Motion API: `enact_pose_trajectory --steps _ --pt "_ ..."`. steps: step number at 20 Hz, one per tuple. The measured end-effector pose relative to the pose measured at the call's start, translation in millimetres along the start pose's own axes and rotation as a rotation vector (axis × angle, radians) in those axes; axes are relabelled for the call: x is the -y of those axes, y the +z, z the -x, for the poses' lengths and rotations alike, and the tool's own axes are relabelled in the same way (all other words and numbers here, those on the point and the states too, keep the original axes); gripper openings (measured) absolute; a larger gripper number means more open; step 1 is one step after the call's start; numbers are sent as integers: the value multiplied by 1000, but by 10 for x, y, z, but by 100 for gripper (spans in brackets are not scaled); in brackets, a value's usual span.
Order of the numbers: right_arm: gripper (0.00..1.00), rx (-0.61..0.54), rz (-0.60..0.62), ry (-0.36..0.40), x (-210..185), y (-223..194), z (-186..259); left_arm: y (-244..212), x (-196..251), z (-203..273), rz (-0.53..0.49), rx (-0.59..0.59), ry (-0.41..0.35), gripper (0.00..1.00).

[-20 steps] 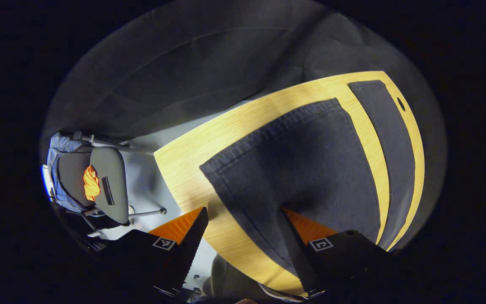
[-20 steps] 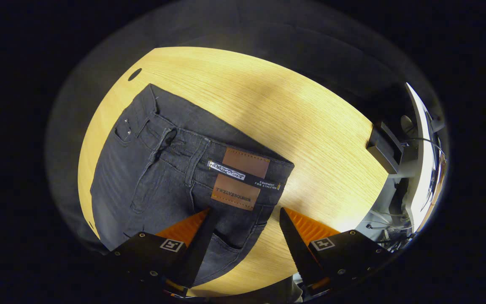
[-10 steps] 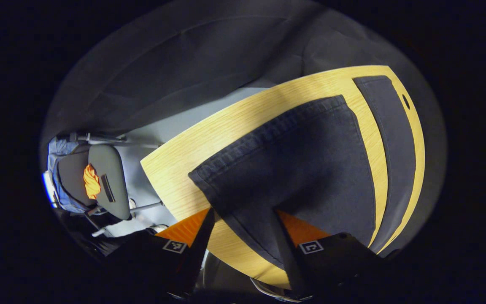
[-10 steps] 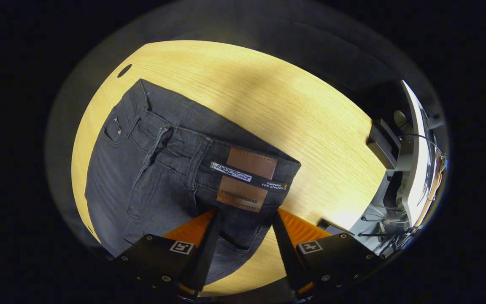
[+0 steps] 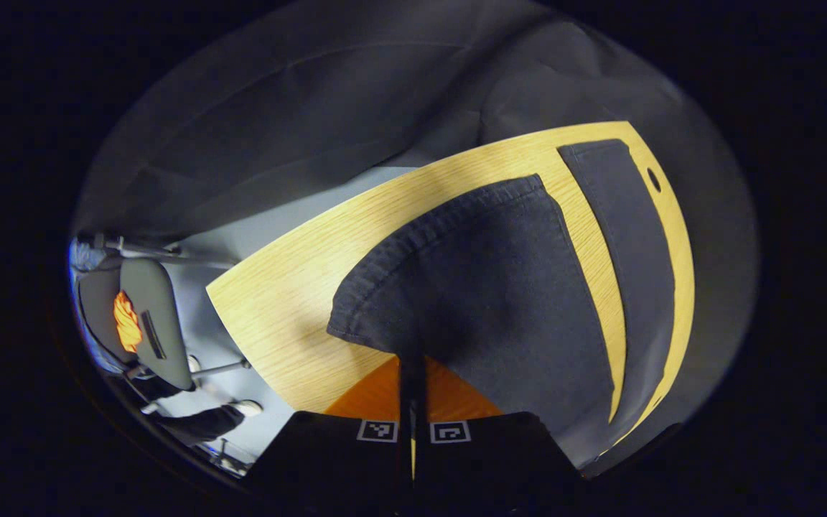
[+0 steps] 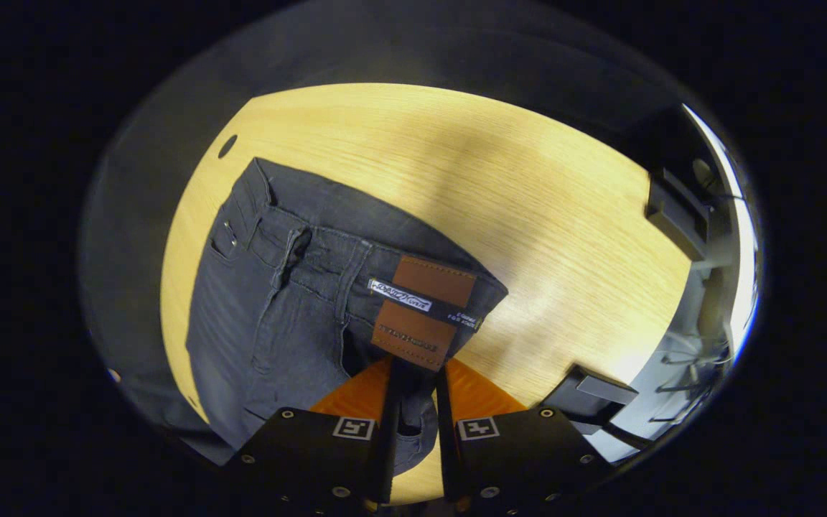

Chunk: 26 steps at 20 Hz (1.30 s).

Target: Grasp the waist and the cuffs of the jeans and fold them to make the two legs overlap; first hold the waist and fold one-third of the jeans toward the cuffs, then hold the cuffs and fold the remaining one-third in the same direction to finish folding.

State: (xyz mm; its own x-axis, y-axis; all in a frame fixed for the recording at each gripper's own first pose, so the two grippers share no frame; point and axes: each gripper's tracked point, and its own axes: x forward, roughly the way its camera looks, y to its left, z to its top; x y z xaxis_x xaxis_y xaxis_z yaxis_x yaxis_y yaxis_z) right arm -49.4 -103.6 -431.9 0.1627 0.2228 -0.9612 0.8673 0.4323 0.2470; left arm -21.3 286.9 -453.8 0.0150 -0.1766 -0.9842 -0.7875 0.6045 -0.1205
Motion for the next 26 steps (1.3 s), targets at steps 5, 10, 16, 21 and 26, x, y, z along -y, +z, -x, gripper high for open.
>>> enact_pose_trajectory --steps 5,10,16,21,26 --pt "8 16 -89 170 -105 2 118 47 173 234 47 92 -73 2" --pt "8 81 -163 321 -343 83 410 166 456 469 73 147 -156 1" --pt "8 94 -142 457 -861 163 710 386 871 679 14 217 -241 2" --pt "8 121 -134 466 -1166 299 793 642 1192 854 -5 252 -299 2" --pt "8 123 -118 488 -1530 466 861 913 1592 974 -80 284 -336 2"
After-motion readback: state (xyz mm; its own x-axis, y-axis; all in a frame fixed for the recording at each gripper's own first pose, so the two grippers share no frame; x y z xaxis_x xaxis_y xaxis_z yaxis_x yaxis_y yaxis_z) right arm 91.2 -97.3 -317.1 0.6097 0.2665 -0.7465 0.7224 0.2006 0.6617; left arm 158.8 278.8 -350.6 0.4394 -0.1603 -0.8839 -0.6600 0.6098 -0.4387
